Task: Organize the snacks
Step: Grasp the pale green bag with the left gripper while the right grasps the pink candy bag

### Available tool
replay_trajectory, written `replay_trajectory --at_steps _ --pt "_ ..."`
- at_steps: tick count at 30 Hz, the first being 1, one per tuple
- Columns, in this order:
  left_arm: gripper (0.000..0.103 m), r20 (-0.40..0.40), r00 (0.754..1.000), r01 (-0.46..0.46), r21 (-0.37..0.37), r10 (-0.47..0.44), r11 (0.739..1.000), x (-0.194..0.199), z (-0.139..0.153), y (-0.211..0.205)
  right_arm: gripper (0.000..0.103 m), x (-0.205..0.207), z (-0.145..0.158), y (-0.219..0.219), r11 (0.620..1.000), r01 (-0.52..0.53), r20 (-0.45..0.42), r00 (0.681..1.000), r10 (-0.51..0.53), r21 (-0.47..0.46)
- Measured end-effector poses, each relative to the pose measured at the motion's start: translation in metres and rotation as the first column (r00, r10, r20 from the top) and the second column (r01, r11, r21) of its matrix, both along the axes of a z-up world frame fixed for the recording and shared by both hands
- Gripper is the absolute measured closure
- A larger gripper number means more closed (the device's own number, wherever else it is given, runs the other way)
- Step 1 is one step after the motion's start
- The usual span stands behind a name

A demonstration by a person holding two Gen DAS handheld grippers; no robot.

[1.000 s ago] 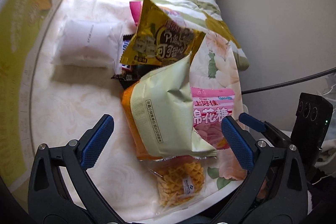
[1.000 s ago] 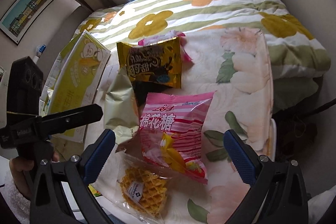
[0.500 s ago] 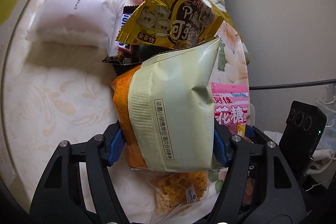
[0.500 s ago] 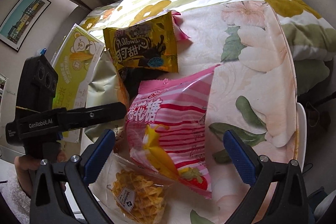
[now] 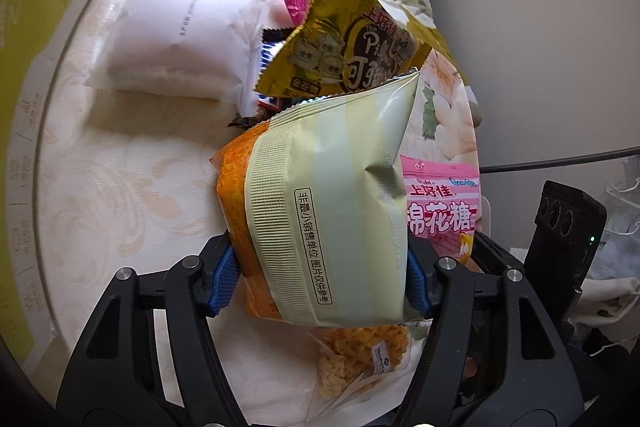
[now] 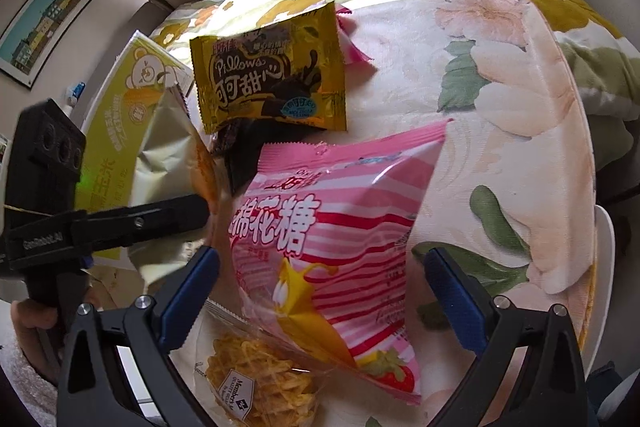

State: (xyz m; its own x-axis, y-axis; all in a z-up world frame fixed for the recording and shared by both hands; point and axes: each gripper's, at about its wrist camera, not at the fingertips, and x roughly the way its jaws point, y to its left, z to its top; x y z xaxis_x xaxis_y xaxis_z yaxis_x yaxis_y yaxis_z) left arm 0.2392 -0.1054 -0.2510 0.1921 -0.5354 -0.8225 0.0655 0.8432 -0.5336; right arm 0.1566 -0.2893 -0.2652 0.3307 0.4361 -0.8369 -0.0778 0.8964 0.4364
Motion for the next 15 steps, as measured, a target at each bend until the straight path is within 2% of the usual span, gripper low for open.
replay_trajectory --at_steps 4,7,11,15 --pt "0.039 0.015 1.0 -0.009 0.007 0.009 1.0 -0.003 0.007 0.012 0.018 0.0 0.002 0.011 0.997 -0.036 0.019 0.999 0.038 -0.072" --pt "0.039 0.029 0.999 -0.02 0.011 0.02 1.0 -0.005 0.01 0.018 0.025 0.0 0.002 0.015 0.995 -0.039 0.029 0.999 0.042 -0.093" --pt "0.039 0.044 0.999 -0.03 0.021 0.029 0.999 -0.009 0.012 0.019 0.037 -0.001 0.004 0.017 0.996 -0.034 0.045 0.998 0.038 -0.086" --pt "0.039 0.063 0.997 -0.037 0.018 0.036 0.999 -0.014 0.017 0.022 0.04 -0.003 0.007 0.017 0.998 -0.022 0.049 0.999 0.025 -0.06"
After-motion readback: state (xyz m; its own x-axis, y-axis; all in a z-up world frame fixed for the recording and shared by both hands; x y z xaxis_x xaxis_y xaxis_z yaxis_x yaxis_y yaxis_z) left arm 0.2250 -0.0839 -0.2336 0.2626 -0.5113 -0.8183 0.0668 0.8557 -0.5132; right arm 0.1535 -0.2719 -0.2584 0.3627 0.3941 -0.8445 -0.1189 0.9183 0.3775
